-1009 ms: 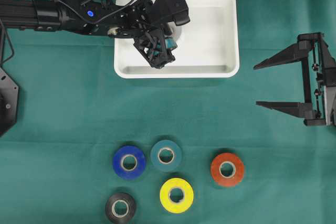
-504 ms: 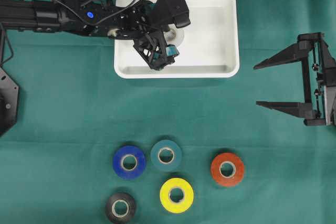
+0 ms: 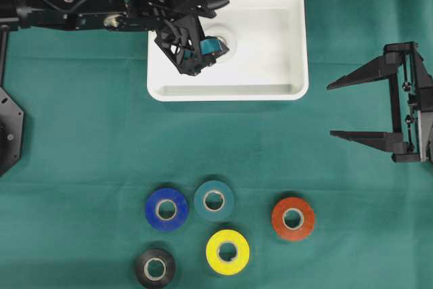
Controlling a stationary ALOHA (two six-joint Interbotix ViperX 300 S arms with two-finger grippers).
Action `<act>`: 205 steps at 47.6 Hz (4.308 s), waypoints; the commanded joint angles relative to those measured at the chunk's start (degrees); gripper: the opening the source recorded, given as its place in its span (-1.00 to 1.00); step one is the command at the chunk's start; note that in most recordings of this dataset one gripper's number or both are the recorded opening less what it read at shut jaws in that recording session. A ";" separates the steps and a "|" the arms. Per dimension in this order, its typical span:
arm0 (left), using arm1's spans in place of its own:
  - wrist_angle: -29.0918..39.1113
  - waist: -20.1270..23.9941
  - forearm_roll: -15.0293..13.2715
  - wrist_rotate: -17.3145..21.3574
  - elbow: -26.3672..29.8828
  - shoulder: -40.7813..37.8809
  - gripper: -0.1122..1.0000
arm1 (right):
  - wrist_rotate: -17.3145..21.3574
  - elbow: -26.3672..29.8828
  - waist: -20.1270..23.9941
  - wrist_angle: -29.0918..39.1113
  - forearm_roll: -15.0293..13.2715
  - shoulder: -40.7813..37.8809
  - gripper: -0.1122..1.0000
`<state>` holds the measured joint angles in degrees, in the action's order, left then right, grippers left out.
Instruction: Pick up the tape from a random location and place it into the white case.
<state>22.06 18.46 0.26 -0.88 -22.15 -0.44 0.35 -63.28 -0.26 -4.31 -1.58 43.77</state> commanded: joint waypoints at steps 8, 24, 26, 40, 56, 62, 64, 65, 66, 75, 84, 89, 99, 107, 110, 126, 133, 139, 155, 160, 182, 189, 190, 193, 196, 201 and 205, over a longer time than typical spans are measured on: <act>-0.09 -2.29 0.09 -0.18 0.26 1.93 0.94 | 0.00 1.05 0.00 -0.26 -0.09 0.00 0.82; -0.44 -12.30 0.09 -0.26 -0.62 3.34 0.94 | 0.26 1.23 0.00 -0.26 0.09 0.09 0.82; -0.53 -13.10 0.09 -0.26 -0.70 3.43 0.94 | 0.26 1.23 0.00 -0.26 0.09 0.09 0.82; -0.97 -13.97 0.09 -0.44 -3.78 6.42 0.94 | 0.35 1.49 0.00 -0.18 0.62 0.09 0.82; -4.66 -13.97 0.09 -0.44 -12.74 17.23 0.94 | 0.35 1.49 0.00 -0.18 0.62 0.35 0.82; -6.24 -13.89 0.00 -0.53 -16.61 22.41 0.94 | 0.35 1.49 -0.09 -0.18 0.62 0.70 0.82; -6.94 -13.80 0.09 -0.44 -17.93 24.26 0.94 | 0.35 1.49 -0.09 -0.18 0.62 0.79 0.82; -7.29 -13.80 0.09 -0.53 -18.63 25.22 0.94 | 0.35 1.49 -0.09 -0.18 0.62 0.79 0.82; -7.65 -13.80 0.00 -0.44 -19.34 26.19 0.94 | 0.35 1.49 0.00 -0.18 0.62 0.79 0.82; -9.93 -13.80 0.00 -0.53 -25.31 34.89 0.94 | 0.35 1.49 -0.09 -0.18 0.62 0.79 0.82; -9.58 -13.80 0.00 -0.53 -29.71 43.77 0.94 | 0.35 1.49 -0.09 -0.18 0.62 1.05 0.82; -9.58 -13.80 0.00 -0.35 -32.26 48.34 0.94 | 0.35 1.49 0.00 -0.09 0.62 1.05 0.82; -9.93 -13.80 0.00 -0.35 -38.85 55.72 0.94 | 0.35 1.41 -0.09 0.00 0.62 1.05 0.82; -10.02 -13.80 -0.18 -0.62 -42.28 58.97 0.94 | 0.35 1.49 0.00 0.00 0.62 1.05 0.82; -10.02 -13.80 -0.09 -0.62 -42.89 59.41 0.94 | 0.35 1.41 -0.09 0.00 0.70 1.05 0.82; -10.55 -13.80 -0.09 -0.62 -42.98 59.06 0.94 | 0.35 1.49 -0.09 0.35 0.70 0.97 0.82; -10.55 -13.89 -0.18 -0.62 -42.98 59.06 0.94 | 0.44 1.49 0.00 0.70 1.14 0.97 0.82; -10.55 -13.80 -0.18 -0.62 -42.98 59.06 0.94 | 0.53 1.49 0.26 0.97 1.67 0.97 0.82; -10.55 -13.80 -0.18 -0.70 -42.98 59.06 0.94 | 0.53 1.49 6.42 1.58 1.67 0.79 0.82; -10.55 -13.80 -0.09 -0.70 -42.98 59.06 0.94 | 0.70 1.49 9.05 2.02 1.67 0.70 0.82; -10.55 -13.80 -0.09 -0.70 -42.98 58.97 0.94 | 3.25 1.49 13.36 3.78 1.58 -0.53 0.82; -10.55 -13.80 -0.18 -0.70 -42.98 59.06 0.94 | 3.34 1.49 13.45 3.78 1.58 -0.53 0.82; -10.46 -13.80 -0.18 -0.70 -42.98 58.97 0.94 | 3.34 1.49 13.54 3.78 1.67 -0.53 0.82; -10.55 -13.80 -0.18 -0.70 -42.98 59.06 0.94 | 3.34 1.49 13.71 3.69 1.58 -0.53 0.82; -10.55 -13.80 -0.18 -0.70 -42.98 59.06 0.94 | 3.34 1.49 14.06 3.60 1.58 -0.53 0.82; -10.55 -13.80 -0.18 -0.70 -42.98 59.06 0.94 | 3.34 1.49 14.77 3.52 1.58 -0.62 0.82; -10.55 -13.80 -0.18 -0.70 -42.98 59.06 0.94 | 3.34 1.67 15.38 3.16 1.67 -0.88 0.82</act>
<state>12.04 4.57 0.18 -1.49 -65.74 59.06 3.60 -63.28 14.41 -0.44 -0.09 43.33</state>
